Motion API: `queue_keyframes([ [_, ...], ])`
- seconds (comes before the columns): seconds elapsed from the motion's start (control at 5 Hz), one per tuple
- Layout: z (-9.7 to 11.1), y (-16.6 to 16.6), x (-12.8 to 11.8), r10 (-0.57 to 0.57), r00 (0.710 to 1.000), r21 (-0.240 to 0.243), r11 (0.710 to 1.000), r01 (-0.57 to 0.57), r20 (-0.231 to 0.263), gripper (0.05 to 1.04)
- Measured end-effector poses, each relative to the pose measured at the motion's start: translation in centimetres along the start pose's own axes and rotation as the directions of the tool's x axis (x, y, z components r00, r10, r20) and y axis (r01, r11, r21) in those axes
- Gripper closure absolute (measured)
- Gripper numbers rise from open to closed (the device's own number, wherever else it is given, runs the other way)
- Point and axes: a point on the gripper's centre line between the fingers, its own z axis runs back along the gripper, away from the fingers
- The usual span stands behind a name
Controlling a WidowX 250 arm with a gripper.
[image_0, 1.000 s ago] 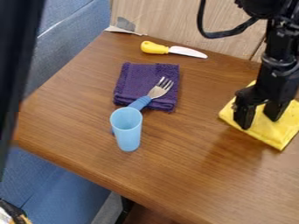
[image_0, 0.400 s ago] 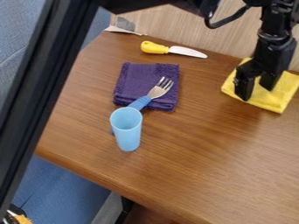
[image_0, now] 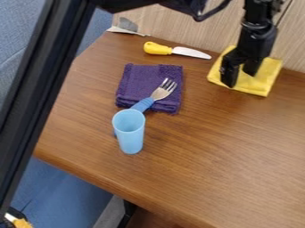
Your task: Move the yellow cloth to the center top of the table
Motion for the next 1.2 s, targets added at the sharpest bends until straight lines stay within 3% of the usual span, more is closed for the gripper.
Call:
queue_keyframes([
  [0.4, -0.4, -1.2, -1.6, 0.060, 0.998, -0.018, 0.998, -0.060, -0.013, 0.085],
  [1.2, 0.7, -2.1, -1.4, 0.074, 0.997, 0.004, 0.997, -0.074, -0.001, 0.084],
])
